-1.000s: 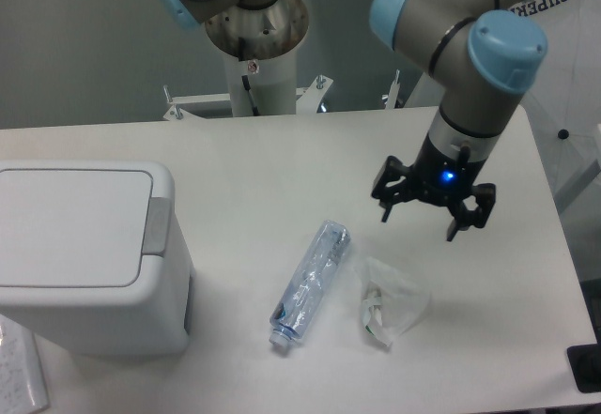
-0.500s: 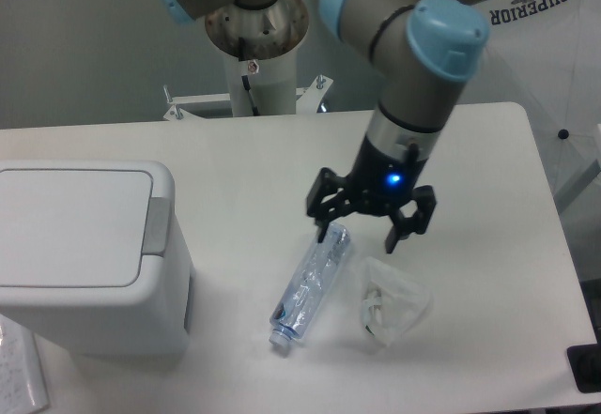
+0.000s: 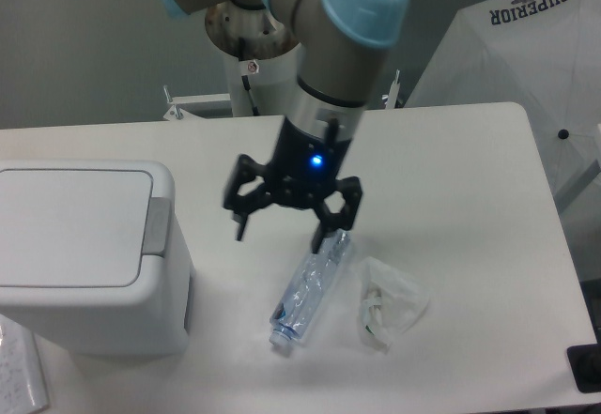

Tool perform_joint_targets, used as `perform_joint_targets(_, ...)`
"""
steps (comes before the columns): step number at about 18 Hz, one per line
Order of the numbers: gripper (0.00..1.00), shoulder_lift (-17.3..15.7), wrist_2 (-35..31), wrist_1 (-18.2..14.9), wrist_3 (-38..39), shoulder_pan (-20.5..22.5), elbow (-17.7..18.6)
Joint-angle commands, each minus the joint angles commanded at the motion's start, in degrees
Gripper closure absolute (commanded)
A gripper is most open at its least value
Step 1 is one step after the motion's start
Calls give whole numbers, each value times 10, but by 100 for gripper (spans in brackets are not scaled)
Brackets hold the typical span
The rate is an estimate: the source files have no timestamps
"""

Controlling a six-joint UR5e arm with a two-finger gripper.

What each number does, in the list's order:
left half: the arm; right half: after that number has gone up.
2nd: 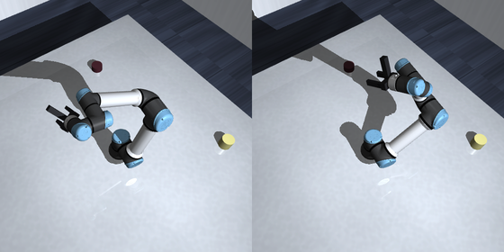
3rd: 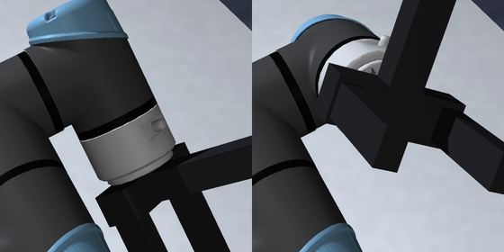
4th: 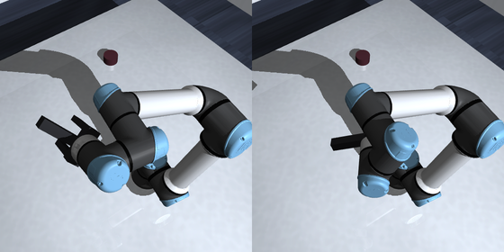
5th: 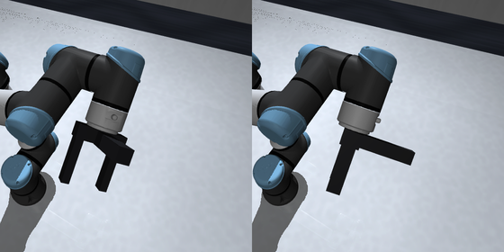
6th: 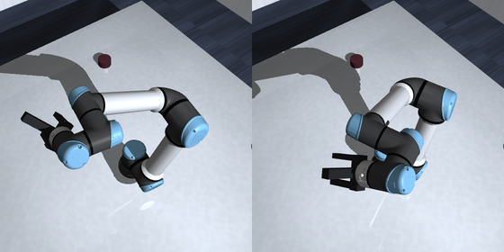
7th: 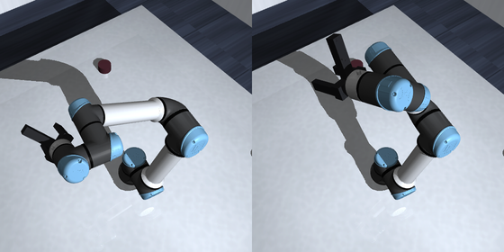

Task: Open the trash can
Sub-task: 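Move the gripper across the table to above the white trash can lid, then hold the open gripper at the lid edge of the trash can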

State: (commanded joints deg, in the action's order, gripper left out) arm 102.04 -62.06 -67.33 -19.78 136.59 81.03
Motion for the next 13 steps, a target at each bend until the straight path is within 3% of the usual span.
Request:
perform_joint_targets(8,0,-11,13,4,2,-16,26)
perform_joint_targets(13,0,-7,12,23,3,-19,31)
